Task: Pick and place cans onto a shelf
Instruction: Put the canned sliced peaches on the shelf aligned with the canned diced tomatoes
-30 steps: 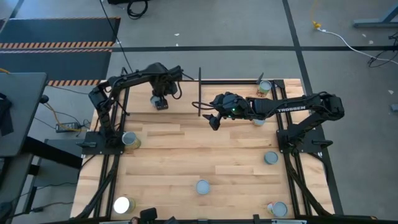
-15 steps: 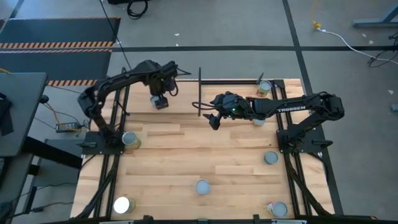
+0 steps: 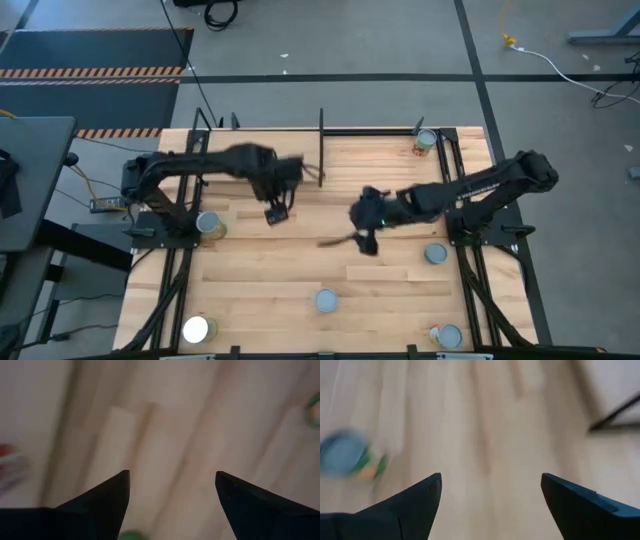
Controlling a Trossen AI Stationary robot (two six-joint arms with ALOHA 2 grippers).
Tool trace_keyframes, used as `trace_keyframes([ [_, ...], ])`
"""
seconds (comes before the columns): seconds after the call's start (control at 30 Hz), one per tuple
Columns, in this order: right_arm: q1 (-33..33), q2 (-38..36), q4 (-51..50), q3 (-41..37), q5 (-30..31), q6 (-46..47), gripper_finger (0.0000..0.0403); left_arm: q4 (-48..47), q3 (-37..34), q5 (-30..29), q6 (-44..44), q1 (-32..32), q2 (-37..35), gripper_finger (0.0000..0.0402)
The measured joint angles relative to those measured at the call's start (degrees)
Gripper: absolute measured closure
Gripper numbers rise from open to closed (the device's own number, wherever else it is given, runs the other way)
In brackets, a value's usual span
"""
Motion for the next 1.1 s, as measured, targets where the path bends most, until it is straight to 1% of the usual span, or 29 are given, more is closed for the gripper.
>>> trace_keyframes([
  [0.1, 6.9, -0.4, -4.3, 0.0, -1.2, 4.9, 0.0054, 6.0, 0.0, -0.3, -7.9, -7.5, 0.0, 0.0106],
  [0.17, 12.1, -0.4, -4.5, 0.0, -1.2, 5.5, 0.0054, 12.0, 0.0, -1.8, -10.4, -13.0, 0.1, 0.0106],
  [0.27, 19.1, 0.7, -3.2, 0.0, 0.6, 8.1, 0.0055, 20.2, 0.0, -6.9, -11.1, -21.4, 1.2, 0.0106],
  [0.33, 22.2, 1.7, -1.2, 0.0, 2.2, 13.6, 0.0055, 24.6, 0.0, -10.3, -13.8, -25.7, 2.0, 0.0106],
  [0.4, 25.2, 3.2, 0.7, 0.0, 4.4, 19.6, 0.0055, 27.9, 0.0, -13.7, -17.6, -29.0, 3.0, 0.0106],
  [0.5, 28.9, 6.0, 5.7, 0.0, 7.6, 24.2, 0.0055, 31.7, 0.0, -19.6, -22.4, -32.6, 5.5, 0.0106],
  [0.57, 30.4, 8.4, 7.6, 0.9, 7.0, 27.1, 0.0055, 33.1, 0.0, -21.6, -26.5, -34.5, 7.2, 0.0106],
  [0.63, 31.5, 11.1, 7.4, 4.1, 5.9, 28.9, 0.0055, 34.1, -0.1, -21.3, -29.9, -35.9, 8.6, 0.0106],
  [0.73, 33.2, 15.3, 2.5, 10.5, 5.6, 29.8, 0.0055, 35.2, -0.1, -20.1, -33.8, -37.7, 9.8, 0.0106],
  [0.83, 34.4, 19.3, -3.2, 17.0, 4.4, 30.4, 0.0055, 39.6, -0.1, -17.0, -38.0, -37.8, 9.9, 0.0096],
  [0.9, 34.6, 21.6, -4.7, 20.7, 3.4, 31.4, 0.0055, 43.3, -0.1, -16.9, -39.2, -38.6, 9.5, 0.0089],
  [1.0, 34.6, 24.6, -6.2, 24.3, 2.8, 33.9, 0.0055, 46.5, 0.0, -18.8, -39.8, -40.8, 9.2, 0.0087],
  [1.1, 34.6, 26.8, -6.4, 27.0, 2.6, 37.4, 0.0055, 45.0, 0.0, -24.4, -39.6, -44.8, 9.3, 0.0087],
])
